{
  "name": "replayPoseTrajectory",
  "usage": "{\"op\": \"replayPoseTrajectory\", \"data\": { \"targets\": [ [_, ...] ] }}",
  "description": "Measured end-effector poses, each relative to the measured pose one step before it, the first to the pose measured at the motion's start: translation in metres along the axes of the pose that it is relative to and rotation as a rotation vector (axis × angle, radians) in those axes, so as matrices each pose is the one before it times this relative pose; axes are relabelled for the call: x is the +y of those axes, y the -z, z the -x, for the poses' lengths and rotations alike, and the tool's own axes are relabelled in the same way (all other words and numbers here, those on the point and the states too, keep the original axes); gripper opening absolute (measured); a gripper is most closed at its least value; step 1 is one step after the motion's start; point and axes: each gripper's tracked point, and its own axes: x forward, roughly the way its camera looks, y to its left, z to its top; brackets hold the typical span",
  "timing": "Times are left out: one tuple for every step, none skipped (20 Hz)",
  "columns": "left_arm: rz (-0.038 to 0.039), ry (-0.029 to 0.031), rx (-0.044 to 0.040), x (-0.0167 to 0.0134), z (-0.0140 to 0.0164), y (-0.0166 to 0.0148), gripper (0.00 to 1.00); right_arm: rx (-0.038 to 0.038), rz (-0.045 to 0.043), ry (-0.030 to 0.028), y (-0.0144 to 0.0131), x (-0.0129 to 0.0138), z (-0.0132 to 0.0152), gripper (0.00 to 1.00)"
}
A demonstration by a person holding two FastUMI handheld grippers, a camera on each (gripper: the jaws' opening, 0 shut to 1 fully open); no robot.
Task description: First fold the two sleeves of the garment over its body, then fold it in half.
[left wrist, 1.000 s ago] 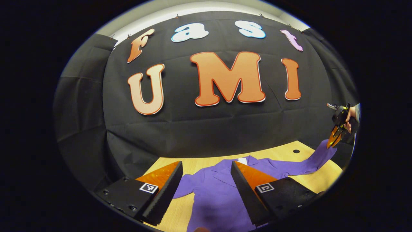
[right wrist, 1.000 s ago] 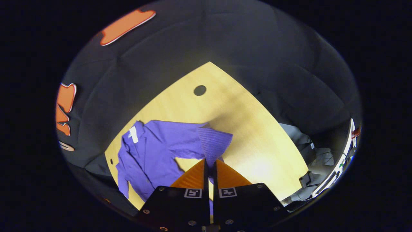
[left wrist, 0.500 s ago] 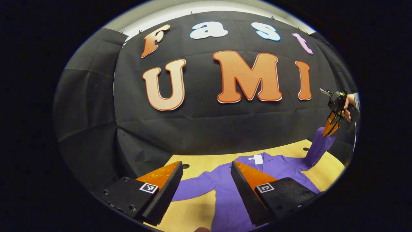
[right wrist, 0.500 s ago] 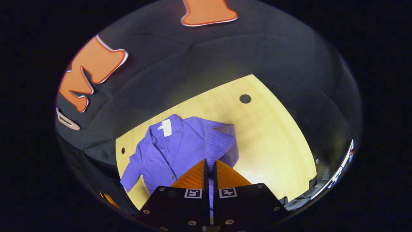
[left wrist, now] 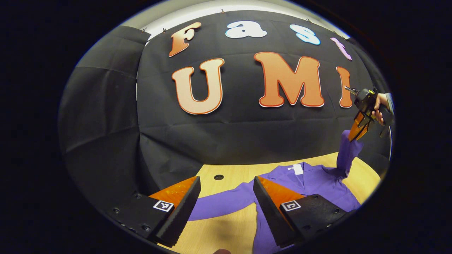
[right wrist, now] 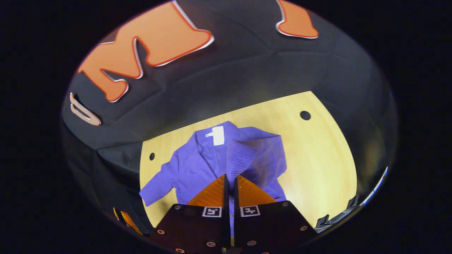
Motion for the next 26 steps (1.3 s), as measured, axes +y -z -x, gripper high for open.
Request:
{"op": "replayPoseTrajectory", "data": {
  "targets": [
    [0.00131, -0.00384, 0.00275, 0.00627, -0.00167, 0.00111, 0.95, 0.00073, 0.01374, -0.00900, 0.00103, 0.01400, -0.00216, 0.05],
    [-0.00016, -0.00294, 0.00321, 0.00600, -0.00056, 0.00314, 0.94, -0.00002, 0.01071, -0.00732, 0.00167, 0.01288, -0.00152, 0.05],
    [0.00017, -0.00380, 0.00294, 0.00612, -0.00020, 0.00110, 0.94, 0.00490, 0.01018, -0.01627, 0.00152, 0.01372, -0.00403, 0.05],
    [0.00166, -0.00203, 0.00407, 0.00481, -0.00128, 0.00199, 0.94, 0.00311, 0.00833, -0.01061, 0.00139, 0.01294, -0.00347, 0.05],
    [0.00200, -0.00252, 0.00532, 0.00445, -0.00101, 0.00204, 0.94, 0.00660, 0.01190, -0.01080, 0.00287, 0.01211, -0.00372, 0.05],
    [0.00311, -0.00286, 0.00521, 0.00551, -0.00059, 0.00371, 0.94, 0.00363, 0.00985, -0.00591, 0.00275, 0.01236, -0.00457, 0.05],
    [0.00387, -0.00408, 0.00627, 0.00483, -0.00097, 0.00310, 0.95, 0.00868, 0.01212, -0.01056, 0.00258, 0.01038, -0.00523, 0.05],
    [0.00514, -0.00417, 0.00548, 0.00505, -0.00143, 0.00191, 0.94, 0.00522, 0.00790, -0.00977, 0.00306, 0.01311, -0.00612, 0.05],
    [0.00496, -0.00454, 0.00628, 0.00430, -0.00146, 0.00264, 0.94, 0.00969, 0.01302, -0.01019, 0.00348, 0.01148, -0.00675, 0.05],
    [0.00360, -0.00469, 0.00717, 0.00466, -0.00104, 0.00291, 0.94, 0.00543, 0.00815, -0.00624, 0.00359, 0.00916, -0.00587, 0.05],
    [0.00166, -0.00496, 0.00668, 0.00405, -0.00162, 0.00187, 0.94, 0.00750, 0.00399, -0.00894, 0.00294, 0.00875, -0.00667, 0.04],
    [0.00134, -0.00523, 0.00479, 0.00515, -0.00109, 0.00430, 0.94, -0.00152, -0.00465, -0.01382, 0.00134, 0.00840, -0.00563, 0.05],
    [-0.00039, -0.00723, 0.00613, 0.00535, -0.00141, 0.00089, 0.94, -0.01310, -0.00243, -0.01296, -0.00059, 0.00526, -0.00377, 0.05],
    [-0.00001, -0.00996, 0.00599, 0.00512, -0.00219, 0.00324, 0.94, -0.00898, 0.00174, -0.02125, -0.00090, 0.00803, -0.00095, 0.10],
    [0.00210, -0.00828, 0.00650, 0.00382, -0.00426, 0.00368, 0.95, 0.00474, -0.00235, -0.02772, 0.00078, 0.00884, -0.00103, 0.11],
    [0.00245, -0.00674, 0.01018, 0.00379, -0.00096, 0.00291, 0.95, 0.00280, -0.00271, -0.02072, 0.00253, 0.00518, 0.00060, 0.15],
    [0.00109, -0.00844, 0.00771, 0.00449, -0.00276, 0.00269, 0.94, 0.00137, 0.00141, -0.00873, 0.00044, 0.00201, 0.00109, 0.20],
    [0.00094, -0.00896, 0.00973, 0.00413, -0.00305, 0.00455, 0.94, -0.00970, 0.00559, -0.00143, -0.00085, -0.00070, 0.00125, 0.24],
    [-0.00024, -0.00594, 0.00382, 0.00365, -0.00306, 0.00057, 0.94, -0.01184, 0.00887, 0.00166, -0.00201, -0.00146, 0.00222, 0.27],
    [-0.00172, -0.00783, 0.00787, 0.00316, -0.00456, 0.00300, 0.95, -0.01844, 0.00847, 0.00422, -0.00227, -0.00153, 0.00602, 0.33],
    [-0.00270, -0.00765, 0.00677, 0.00466, -0.00527, 0.00035, 0.94, -0.01792, 0.01145, 0.00023, -0.00293, -0.00298, 0.00568, 0.36],
    [-0.00069, -0.00712, 0.01521, 0.00558, -0.00407, 0.00281, 0.95, -0.01807, 0.00940, 0.00241, -0.00108, -0.00313, 0.00679, 0.44],
    [-0.00117, -0.00432, 0.01589, 0.00469, -0.00683, 0.00148, 0.94, -0.02212, 0.01108, -0.00057, -0.00352, -0.00235, 0.00738, 0.47],
    [0.00175, -0.00362, 0.02872, 0.00476, -0.00944, 0.00439, 0.95, -0.02803, 0.01296, 0.00705, -0.00362, -0.00522, 0.00823, 0.55],
    [0.00454, -0.00451, 0.03103, 0.00541, -0.00977, 0.00322, 0.95, -0.02974, 0.01573, 0.00320, -0.00450, -0.00359, 0.00877, 0.50],
    [0.01302, -0.00557, 0.03969, 0.00626, -0.01155, 0.00528, 0.94, -0.02989, 0.01337, 0.00967, -0.00316, -0.00407, 0.00958, 0.68]
  ]
}}
